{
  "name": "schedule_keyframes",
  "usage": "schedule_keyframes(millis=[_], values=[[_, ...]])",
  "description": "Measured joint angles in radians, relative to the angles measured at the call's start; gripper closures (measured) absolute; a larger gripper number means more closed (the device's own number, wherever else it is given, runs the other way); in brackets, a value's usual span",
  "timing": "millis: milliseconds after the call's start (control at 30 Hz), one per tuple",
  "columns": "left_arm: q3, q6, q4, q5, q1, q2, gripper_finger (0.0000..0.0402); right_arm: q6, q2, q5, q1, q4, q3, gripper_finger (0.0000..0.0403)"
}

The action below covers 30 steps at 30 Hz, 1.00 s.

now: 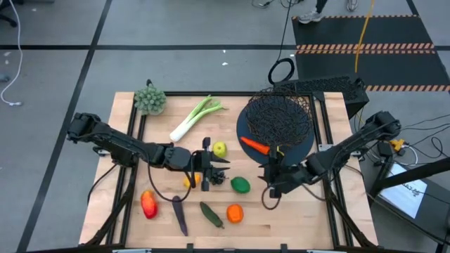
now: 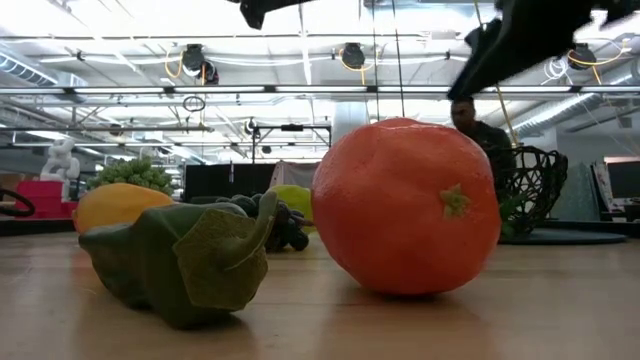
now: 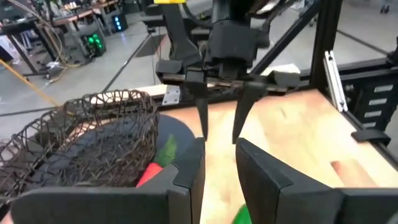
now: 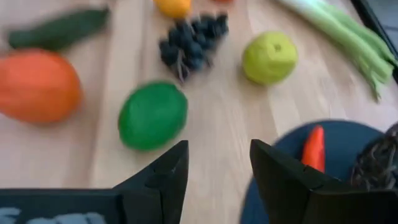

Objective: Build produce basket
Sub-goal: Put the orange carrot into the black wire basket

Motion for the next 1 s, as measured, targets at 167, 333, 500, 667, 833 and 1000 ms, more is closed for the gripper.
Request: schedule_keyframes(millis=[167,333,500,667,833,1000], values=[[0.000,-0.036,-0.073,0.001,0.042,0.000,0.0309,0.030,0.053,0.009,-0.030,0.001,-0.028,0.0223],[0.000,-0.044,-0.120,0.000,0.073,0.000,0.0309,0.178,0.061,0.014,-0.001,0.003,-0.087,0.0229],[0.000,-0.025,-0.121,0.001,0.129,0.000,0.0309,0.381,0.061,0.094,0.062,0.148,-0.196,0.0231],[0.000,-0.012,-0.122,0.031,0.180,0.000,0.0309,0.404,0.061,0.245,0.099,0.438,-0.338,0.0231],[0.000,-0.020,-0.122,0.063,0.202,0.001,0.0309,0.360,0.061,0.323,0.089,0.447,-0.397,0.0231],[0.000,-0.017,-0.117,0.063,0.203,0.001,0.0309,0.344,0.061,0.294,0.084,0.438,-0.402,0.0224]])
